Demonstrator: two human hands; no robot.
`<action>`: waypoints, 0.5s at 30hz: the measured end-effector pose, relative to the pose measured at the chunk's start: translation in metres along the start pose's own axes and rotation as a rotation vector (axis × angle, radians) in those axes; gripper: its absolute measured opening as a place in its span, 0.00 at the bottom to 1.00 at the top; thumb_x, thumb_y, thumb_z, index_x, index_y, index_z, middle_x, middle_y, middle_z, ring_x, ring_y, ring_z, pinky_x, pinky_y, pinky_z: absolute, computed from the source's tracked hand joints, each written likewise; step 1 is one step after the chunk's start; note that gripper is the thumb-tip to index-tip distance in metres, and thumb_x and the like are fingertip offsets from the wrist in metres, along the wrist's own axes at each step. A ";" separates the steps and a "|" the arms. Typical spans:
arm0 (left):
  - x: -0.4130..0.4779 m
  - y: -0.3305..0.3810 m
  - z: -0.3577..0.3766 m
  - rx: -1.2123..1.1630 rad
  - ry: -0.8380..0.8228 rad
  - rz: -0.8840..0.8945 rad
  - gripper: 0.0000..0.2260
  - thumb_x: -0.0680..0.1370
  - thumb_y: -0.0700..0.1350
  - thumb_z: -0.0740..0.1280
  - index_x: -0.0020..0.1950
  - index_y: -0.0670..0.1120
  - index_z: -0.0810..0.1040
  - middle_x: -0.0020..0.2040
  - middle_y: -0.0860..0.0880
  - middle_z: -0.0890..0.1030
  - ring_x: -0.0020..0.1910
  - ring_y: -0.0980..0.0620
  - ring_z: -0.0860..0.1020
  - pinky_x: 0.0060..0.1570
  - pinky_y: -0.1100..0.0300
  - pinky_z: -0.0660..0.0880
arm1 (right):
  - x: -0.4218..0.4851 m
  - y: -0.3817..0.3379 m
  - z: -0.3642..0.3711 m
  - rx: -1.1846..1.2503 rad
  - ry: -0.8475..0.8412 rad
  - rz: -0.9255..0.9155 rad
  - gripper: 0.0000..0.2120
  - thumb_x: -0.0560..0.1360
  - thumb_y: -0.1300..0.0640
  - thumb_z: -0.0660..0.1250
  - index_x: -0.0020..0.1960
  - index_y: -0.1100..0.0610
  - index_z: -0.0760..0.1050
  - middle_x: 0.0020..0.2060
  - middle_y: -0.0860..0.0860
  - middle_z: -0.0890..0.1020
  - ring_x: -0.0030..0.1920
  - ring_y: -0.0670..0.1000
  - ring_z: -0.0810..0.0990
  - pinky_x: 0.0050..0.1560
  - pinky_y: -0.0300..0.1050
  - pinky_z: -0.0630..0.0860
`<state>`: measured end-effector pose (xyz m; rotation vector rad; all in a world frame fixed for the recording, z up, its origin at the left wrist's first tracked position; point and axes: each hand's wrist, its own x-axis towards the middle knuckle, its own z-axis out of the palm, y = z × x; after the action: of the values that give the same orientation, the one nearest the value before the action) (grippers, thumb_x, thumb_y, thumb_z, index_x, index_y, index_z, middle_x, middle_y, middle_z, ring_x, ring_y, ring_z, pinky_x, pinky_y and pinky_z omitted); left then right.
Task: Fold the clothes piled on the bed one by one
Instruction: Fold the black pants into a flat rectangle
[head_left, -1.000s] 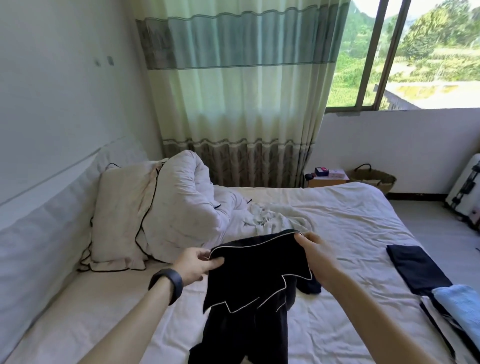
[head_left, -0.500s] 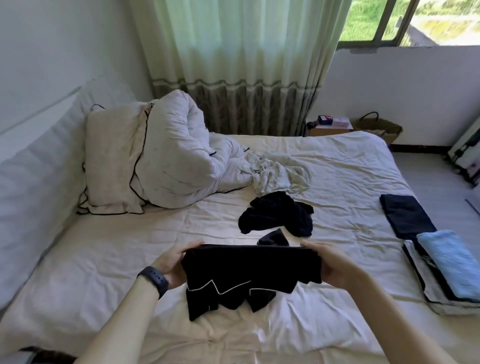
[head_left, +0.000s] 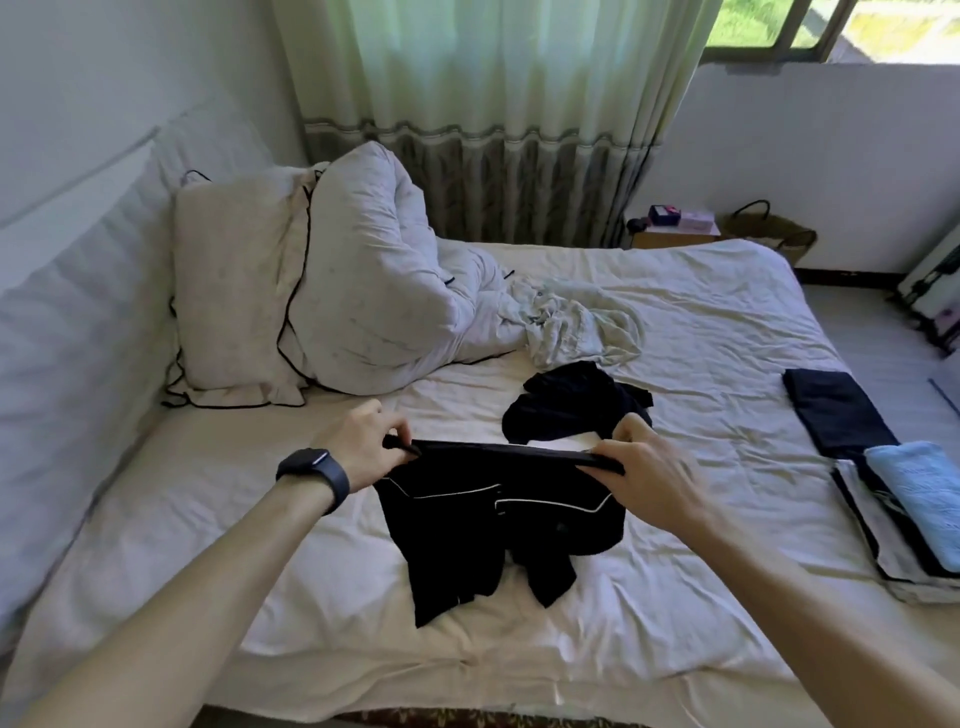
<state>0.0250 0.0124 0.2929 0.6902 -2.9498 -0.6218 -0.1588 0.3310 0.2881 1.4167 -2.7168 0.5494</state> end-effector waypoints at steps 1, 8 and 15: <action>0.004 -0.010 -0.003 0.052 0.009 0.000 0.07 0.73 0.50 0.75 0.43 0.53 0.78 0.44 0.50 0.71 0.43 0.46 0.76 0.41 0.56 0.71 | 0.004 -0.010 0.006 -0.004 -0.020 0.008 0.10 0.77 0.48 0.73 0.53 0.53 0.87 0.44 0.49 0.69 0.35 0.52 0.73 0.30 0.43 0.70; 0.010 -0.099 -0.002 0.349 0.005 0.058 0.07 0.81 0.48 0.61 0.56 0.51 0.76 0.53 0.50 0.75 0.53 0.46 0.76 0.42 0.54 0.73 | 0.038 -0.079 0.046 0.007 -0.199 0.223 0.20 0.84 0.45 0.59 0.76 0.43 0.70 0.53 0.41 0.69 0.57 0.48 0.78 0.48 0.38 0.68; 0.014 -0.131 -0.018 0.367 0.273 0.320 0.19 0.83 0.54 0.56 0.45 0.44 0.80 0.41 0.47 0.77 0.37 0.44 0.79 0.25 0.57 0.71 | 0.056 -0.126 0.042 0.077 0.057 0.346 0.17 0.83 0.53 0.66 0.71 0.50 0.76 0.57 0.49 0.86 0.56 0.54 0.84 0.49 0.47 0.77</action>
<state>0.0690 -0.1080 0.2575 0.2747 -2.8403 0.0384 -0.0856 0.2074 0.2961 0.9270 -2.9379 0.7026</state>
